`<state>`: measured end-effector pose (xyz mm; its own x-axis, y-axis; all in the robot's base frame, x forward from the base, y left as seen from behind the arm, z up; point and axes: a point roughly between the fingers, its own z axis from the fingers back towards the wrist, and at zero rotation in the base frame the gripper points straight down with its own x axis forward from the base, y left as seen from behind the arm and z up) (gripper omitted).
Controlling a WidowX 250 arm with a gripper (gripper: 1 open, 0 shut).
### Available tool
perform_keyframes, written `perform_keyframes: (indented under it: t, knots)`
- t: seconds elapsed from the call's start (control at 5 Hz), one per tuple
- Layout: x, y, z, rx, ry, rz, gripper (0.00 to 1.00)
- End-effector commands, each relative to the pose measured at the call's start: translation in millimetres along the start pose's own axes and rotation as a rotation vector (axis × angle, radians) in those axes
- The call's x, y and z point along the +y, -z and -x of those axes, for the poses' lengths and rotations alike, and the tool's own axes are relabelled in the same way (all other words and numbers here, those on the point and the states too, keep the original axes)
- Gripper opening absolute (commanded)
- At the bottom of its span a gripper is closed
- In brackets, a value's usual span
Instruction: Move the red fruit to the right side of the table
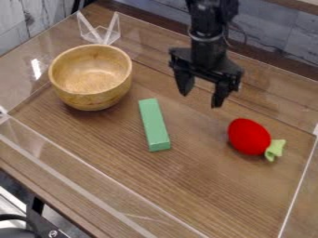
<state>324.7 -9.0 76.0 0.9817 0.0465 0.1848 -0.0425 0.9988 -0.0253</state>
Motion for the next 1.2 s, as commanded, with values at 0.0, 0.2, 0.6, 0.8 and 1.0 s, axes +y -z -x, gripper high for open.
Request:
perform_keyframes:
  t: [0.0, 0.2, 0.6, 0.8, 1.0]
  knots:
    - [11, -23.8, -10.6, -0.06, 0.0, -0.02, 1.0]
    - [7, -29.9, -14.4, -0.05, 0.007, -0.032, 1.0]
    - [15, -24.3, -14.3, -0.037, 0.011, -0.053, 1.0]
    - [22, -5.2, -12.7, -0.013, 0.014, -0.06, 1.0]
    - [35, -10.2, -5.9, -0.017, 0.016, -0.067, 1.0]
